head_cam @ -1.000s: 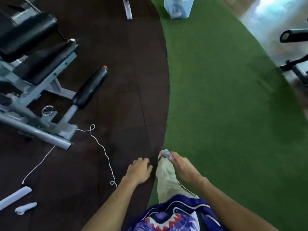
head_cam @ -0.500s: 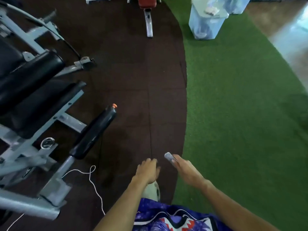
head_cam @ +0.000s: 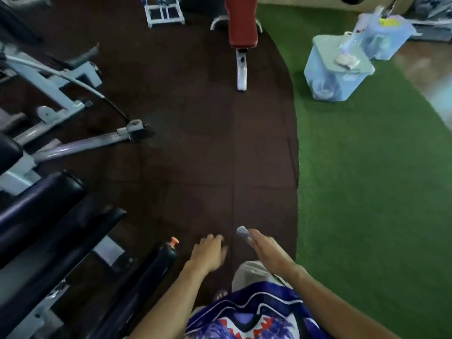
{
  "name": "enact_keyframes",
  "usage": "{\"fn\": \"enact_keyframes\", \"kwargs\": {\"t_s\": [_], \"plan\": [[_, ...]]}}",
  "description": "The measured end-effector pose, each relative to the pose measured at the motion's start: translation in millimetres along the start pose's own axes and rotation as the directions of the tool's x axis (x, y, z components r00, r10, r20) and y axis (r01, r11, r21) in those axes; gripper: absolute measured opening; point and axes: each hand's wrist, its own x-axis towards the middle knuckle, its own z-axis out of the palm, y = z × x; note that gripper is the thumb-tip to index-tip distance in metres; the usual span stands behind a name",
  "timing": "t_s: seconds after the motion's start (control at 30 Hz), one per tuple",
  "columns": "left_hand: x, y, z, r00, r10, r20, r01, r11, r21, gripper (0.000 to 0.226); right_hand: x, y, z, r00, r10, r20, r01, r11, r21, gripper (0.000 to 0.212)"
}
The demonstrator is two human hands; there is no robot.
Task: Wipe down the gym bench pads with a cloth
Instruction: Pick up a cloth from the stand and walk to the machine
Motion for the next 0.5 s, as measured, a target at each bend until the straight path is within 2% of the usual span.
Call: {"fn": "enact_keyframes", "kwargs": {"t_s": [0.1,0.3,0.37,0.5], "plan": [[60,-4,-51,0.999,-0.043,-0.006,0.042,0.997,-0.061,0.041,86,-16,-35,0.998,-0.013,0.059,0.012,1.000,0.022,0.033],[182,-24,-160,0.987,-0.160,-0.022,0.154,0.972,-0.180,0.043,270,-53,-100,0.979,-0.096,0.181,0.106,0.993,-0.050,0.038],[214,-32,-202,0.978,-0.207,-0.027,0.197,0.958,-0.210,0.043,327,-73,-120,0.959,-0.144,0.246,0.173,0.980,-0.102,0.040],[254,-56,-270,0.956,-0.288,-0.045,0.256,0.904,-0.343,0.045,431,-131,-148,0.914,-0.149,0.378,0.249,0.941,-0.229,0.040]]}}
